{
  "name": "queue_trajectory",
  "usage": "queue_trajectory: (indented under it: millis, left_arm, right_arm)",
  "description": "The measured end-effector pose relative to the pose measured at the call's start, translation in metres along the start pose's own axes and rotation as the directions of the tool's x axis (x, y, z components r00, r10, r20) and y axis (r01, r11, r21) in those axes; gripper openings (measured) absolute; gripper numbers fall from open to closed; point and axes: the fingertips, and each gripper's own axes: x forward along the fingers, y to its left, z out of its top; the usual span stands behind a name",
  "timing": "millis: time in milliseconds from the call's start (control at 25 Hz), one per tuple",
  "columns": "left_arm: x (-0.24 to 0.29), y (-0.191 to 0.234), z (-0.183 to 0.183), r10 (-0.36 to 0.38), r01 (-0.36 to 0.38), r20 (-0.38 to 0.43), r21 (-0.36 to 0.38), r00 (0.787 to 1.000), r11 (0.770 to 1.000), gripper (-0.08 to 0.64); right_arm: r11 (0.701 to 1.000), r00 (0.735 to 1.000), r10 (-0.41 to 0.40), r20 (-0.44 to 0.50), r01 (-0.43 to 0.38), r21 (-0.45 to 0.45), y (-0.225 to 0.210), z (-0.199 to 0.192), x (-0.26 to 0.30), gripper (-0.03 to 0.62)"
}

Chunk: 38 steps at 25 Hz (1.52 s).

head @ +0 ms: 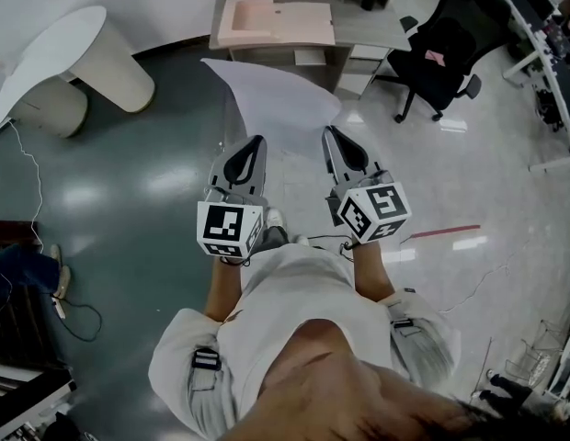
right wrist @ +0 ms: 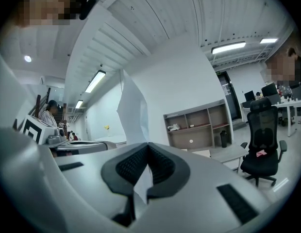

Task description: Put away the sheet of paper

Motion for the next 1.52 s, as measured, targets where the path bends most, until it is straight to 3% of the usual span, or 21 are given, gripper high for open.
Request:
queue_trajectory:
  millis: [640,960,1520]
  left_arm:
    - [0.050,0.101,-0.004,-0.017,0.018,0.020,-0.011,1.000,1.000,0.015]
    - [0.074,0.113,-0.008,-0.040,0.040,0.001,-0.030,0.999,0.999,0.015]
    - [0.152,0.128,0.006,0.019,-0.019,-0.002,0.006,1.000,1.000,0.015]
  right_arm:
    - [0.998,0.999,-0.053,-0.009,0.053,-0.020,0.003,-0.001,0.100,0.018]
    - [0.996,0.995,-0.094,-0.013,0.094,-0.002,-0.015,0.002,0.118,0.018]
    - [0.999,1.000,-0.026,0.002,0.026,0.024,-0.080,0.018,0.175,0.018]
